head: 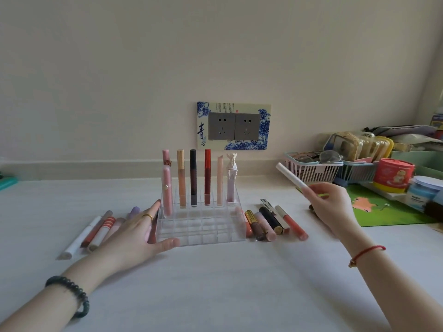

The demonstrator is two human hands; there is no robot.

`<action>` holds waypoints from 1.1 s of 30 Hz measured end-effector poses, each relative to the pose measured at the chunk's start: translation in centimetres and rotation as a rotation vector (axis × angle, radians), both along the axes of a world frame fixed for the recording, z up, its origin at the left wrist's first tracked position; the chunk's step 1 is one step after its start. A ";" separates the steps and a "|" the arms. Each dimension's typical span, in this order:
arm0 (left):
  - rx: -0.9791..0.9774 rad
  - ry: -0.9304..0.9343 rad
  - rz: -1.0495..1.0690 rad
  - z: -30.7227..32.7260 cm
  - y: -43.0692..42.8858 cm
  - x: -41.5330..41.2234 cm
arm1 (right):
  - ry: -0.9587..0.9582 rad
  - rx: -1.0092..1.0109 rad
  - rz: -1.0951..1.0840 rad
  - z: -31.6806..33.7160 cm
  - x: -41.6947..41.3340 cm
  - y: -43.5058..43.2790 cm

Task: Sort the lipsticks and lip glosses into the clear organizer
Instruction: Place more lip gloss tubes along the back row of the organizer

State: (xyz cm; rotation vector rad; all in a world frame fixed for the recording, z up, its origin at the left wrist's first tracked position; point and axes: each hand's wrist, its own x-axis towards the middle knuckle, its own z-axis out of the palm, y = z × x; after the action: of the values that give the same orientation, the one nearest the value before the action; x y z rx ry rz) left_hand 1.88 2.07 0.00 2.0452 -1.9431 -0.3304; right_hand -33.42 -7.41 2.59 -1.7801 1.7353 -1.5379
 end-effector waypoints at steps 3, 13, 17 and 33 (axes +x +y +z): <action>-0.001 -0.041 0.016 0.2 0.1 -0.3 | -0.312 -0.047 0.256 1.6 2.5 1.9; -0.043 -0.029 0.010 -0.7 -0.5 0.3 | -0.247 -0.030 0.621 4.9 13.2 3.1; -0.072 -0.019 -0.002 -1.2 -1.0 0.8 | -0.091 -0.128 0.598 5.2 17.0 2.9; -0.147 0.035 0.000 -1.5 -1.7 0.8 | 0.149 -0.112 0.481 2.3 21.4 0.1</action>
State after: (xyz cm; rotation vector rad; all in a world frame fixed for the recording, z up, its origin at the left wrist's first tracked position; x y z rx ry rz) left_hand 2.72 0.37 -1.55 1.9339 -1.8872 -0.2143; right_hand -11.97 -7.28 4.90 -2.2093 1.1633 -1.3419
